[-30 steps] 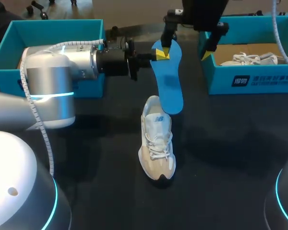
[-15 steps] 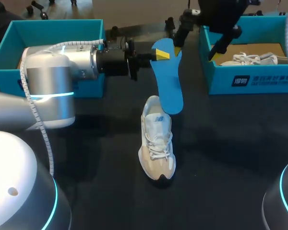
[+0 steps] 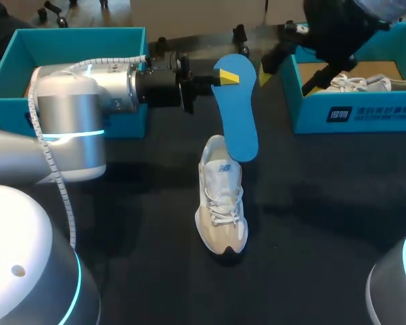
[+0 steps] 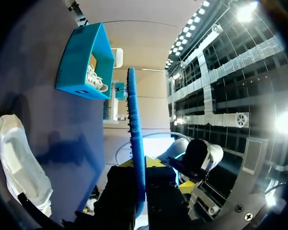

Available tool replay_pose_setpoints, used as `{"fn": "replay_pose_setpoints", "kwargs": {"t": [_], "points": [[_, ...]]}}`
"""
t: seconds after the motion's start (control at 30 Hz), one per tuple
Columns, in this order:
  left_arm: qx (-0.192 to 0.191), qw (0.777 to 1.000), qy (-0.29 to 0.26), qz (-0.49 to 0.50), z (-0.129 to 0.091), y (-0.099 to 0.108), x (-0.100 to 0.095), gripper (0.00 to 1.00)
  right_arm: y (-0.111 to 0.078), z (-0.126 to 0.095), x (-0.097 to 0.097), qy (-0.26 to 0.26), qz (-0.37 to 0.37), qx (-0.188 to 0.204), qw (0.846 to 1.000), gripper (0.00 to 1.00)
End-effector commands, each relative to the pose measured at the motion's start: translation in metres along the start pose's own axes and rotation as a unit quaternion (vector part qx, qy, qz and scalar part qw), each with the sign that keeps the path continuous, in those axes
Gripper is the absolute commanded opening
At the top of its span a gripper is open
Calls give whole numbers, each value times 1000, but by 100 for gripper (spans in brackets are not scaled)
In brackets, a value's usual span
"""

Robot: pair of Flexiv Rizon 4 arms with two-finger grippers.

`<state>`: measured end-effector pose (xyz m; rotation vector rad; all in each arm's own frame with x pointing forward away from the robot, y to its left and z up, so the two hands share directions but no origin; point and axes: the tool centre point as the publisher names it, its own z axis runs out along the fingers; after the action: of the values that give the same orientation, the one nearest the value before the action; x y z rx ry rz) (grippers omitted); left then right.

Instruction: Take the shoe out of the shoebox, open the shoe tongue, remove and reinsert the insole, then place the shoe into the shoebox

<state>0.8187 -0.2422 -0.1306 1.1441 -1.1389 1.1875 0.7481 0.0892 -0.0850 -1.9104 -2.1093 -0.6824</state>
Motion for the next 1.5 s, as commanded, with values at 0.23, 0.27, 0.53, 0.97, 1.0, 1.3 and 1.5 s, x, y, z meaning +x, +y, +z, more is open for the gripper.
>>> {"fn": "replay_pose_setpoints", "kwargs": {"t": [0.23,0.27,0.53,0.97,1.0,1.3,1.5], "points": [[-30,997,15,67,-8,3,1,0,-5,6,-15,137,4,-10,991,100],[-35,996,9,81,-9,4,1,0,-5,6,-16,142,4,-10,990,100],[-49,984,7,174,-12,5,5,0,-6,12,-21,179,10,-13,984,100],[-51,931,19,361,-23,6,15,0,-3,19,-27,228,20,-23,973,100],[-48,923,17,381,-24,5,17,0,-2,19,-27,231,21,-22,972,100],[-45,864,17,501,-32,2,19,0,1,25,-29,254,26,-27,966,100],[-24,790,31,612,-34,-2,22,0,4,26,-28,288,31,-40,956,100]]}}
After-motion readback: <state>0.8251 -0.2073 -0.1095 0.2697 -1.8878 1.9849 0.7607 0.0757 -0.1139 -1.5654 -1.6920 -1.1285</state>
